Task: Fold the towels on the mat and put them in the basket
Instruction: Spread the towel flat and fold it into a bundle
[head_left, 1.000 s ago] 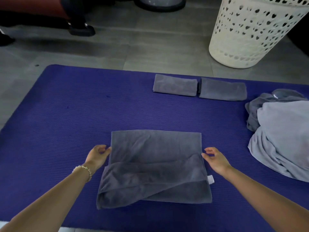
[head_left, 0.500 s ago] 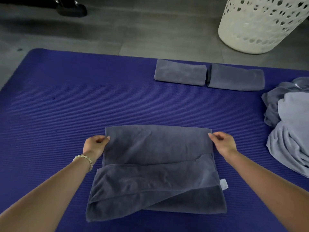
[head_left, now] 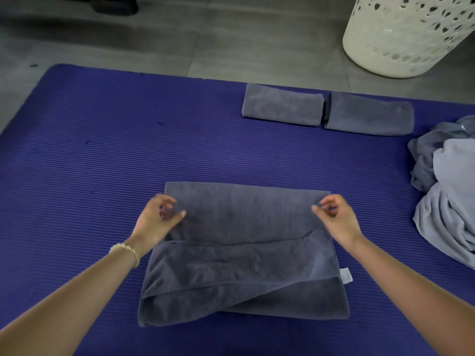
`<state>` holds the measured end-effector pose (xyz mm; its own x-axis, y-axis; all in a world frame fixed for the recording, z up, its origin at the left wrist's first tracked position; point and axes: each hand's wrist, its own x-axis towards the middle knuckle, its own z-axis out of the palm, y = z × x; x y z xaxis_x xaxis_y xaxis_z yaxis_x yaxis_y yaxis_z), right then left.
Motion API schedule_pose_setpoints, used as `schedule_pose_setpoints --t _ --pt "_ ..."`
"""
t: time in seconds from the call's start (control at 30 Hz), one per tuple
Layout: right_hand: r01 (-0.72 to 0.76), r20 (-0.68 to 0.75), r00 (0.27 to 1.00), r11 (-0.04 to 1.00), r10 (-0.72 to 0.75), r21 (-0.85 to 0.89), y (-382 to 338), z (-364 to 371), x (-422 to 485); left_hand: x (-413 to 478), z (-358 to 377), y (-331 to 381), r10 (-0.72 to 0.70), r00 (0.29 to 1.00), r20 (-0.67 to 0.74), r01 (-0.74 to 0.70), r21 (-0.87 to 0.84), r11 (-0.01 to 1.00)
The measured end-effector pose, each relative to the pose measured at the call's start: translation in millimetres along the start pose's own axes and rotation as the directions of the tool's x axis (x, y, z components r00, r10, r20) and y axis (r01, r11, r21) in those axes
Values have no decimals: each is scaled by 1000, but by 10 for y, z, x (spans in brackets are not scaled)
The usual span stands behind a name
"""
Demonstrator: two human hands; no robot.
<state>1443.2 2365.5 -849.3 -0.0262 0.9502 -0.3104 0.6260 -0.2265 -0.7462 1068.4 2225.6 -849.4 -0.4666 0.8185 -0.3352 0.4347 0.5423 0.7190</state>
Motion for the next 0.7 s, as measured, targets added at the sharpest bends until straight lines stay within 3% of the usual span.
schedule_pose_setpoints --t 0.1,0.17,0.23,0.33,0.4,0.47,0.53,0.6,0.7 --pt "176 381 922 953 -71 -247 59 -17 -198 -185 -67 -158 73 918 391 -191 274 943" --pt "315 466 881 833 -79 -455 95 -69 -222 -229 -131 -180 42 860 508 -302 441 845" --pt "264 494 870 833 13 -487 73 -134 -220 -242 -192 -121 -29 832 554 -317 517 795" --pt "82 501 860 945 93 -316 13 -262 -224 -226 -339 21 -131 798 589 -116 362 925" --pt "-114 477 868 991 136 -75 -28 -381 -228 -248 -447 169 -150 797 585 157 40 987" --pt "-243 460 876 957 147 158 -51 -450 -195 -236 -467 278 -148 825 545 359 -304 882" --pt "-293 371 916 889 155 352 -79 -441 -139 -158 -379 344 -179 895 409 388 -512 766" --pt "-315 266 941 833 211 454 -107 -359 -90 -44 -244 334 -262 936 235 351 -585 731" --pt "-352 134 936 883 326 310 -17 -176 -90 10 -54 165 -371 926 64 370 -331 868"
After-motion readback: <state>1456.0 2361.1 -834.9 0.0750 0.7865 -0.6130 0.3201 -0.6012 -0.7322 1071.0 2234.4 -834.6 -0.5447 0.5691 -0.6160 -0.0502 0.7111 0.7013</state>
